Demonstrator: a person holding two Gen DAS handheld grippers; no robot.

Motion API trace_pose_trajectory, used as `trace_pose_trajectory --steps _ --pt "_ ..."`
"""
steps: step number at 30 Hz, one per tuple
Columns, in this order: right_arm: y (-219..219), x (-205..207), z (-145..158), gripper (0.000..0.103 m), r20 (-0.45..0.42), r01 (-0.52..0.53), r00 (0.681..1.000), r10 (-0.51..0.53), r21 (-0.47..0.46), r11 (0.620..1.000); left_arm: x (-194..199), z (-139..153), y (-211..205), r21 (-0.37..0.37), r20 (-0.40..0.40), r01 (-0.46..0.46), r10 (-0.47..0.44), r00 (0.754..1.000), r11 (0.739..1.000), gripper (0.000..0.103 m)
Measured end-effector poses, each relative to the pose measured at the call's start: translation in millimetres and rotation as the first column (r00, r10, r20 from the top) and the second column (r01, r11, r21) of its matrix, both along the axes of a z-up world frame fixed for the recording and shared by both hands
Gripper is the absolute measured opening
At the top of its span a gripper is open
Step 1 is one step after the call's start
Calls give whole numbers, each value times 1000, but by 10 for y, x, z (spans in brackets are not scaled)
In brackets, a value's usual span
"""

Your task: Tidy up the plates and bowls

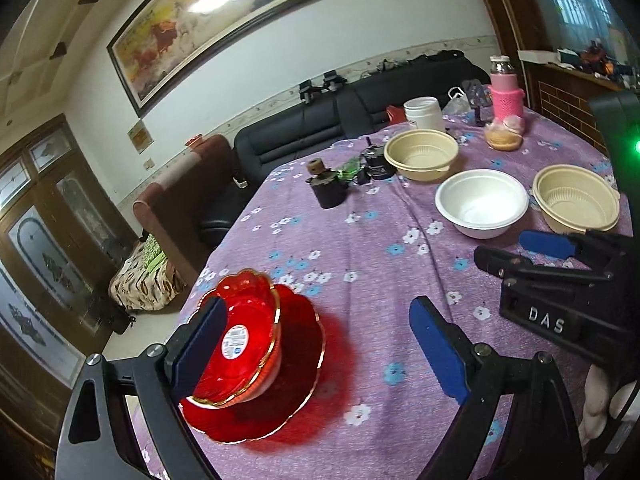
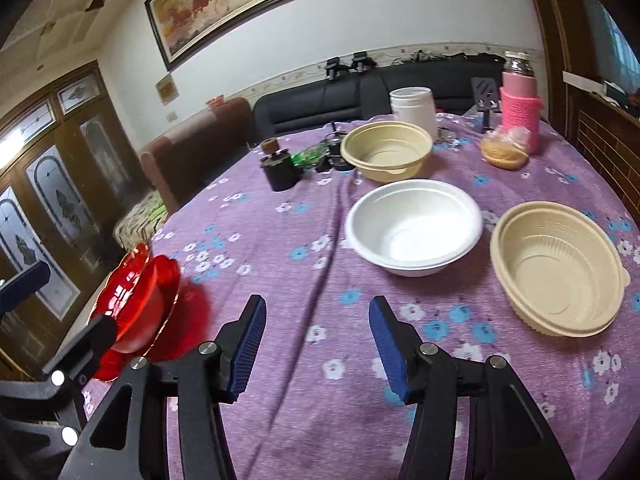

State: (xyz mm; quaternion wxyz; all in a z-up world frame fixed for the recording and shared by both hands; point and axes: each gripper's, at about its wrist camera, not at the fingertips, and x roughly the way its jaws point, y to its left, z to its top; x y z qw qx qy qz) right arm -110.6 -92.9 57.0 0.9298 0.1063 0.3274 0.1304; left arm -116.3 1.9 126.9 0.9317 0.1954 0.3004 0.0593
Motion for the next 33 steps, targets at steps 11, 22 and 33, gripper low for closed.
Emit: trace_pose_trajectory --steps 11,22,33 --pt "-198 122 -15 59 -13 26 1000 -26 17 1000 155 -108 -178 21 -36 26 -25 999 999 92" --pt "-384 275 21 59 -24 53 998 -52 30 998 407 -205 -210 -23 -113 49 -51 992 999 92" --pt "-964 1197 151 63 -97 197 978 -184 144 970 1334 -195 7 -362 -298 -5 -111 948 932 92"
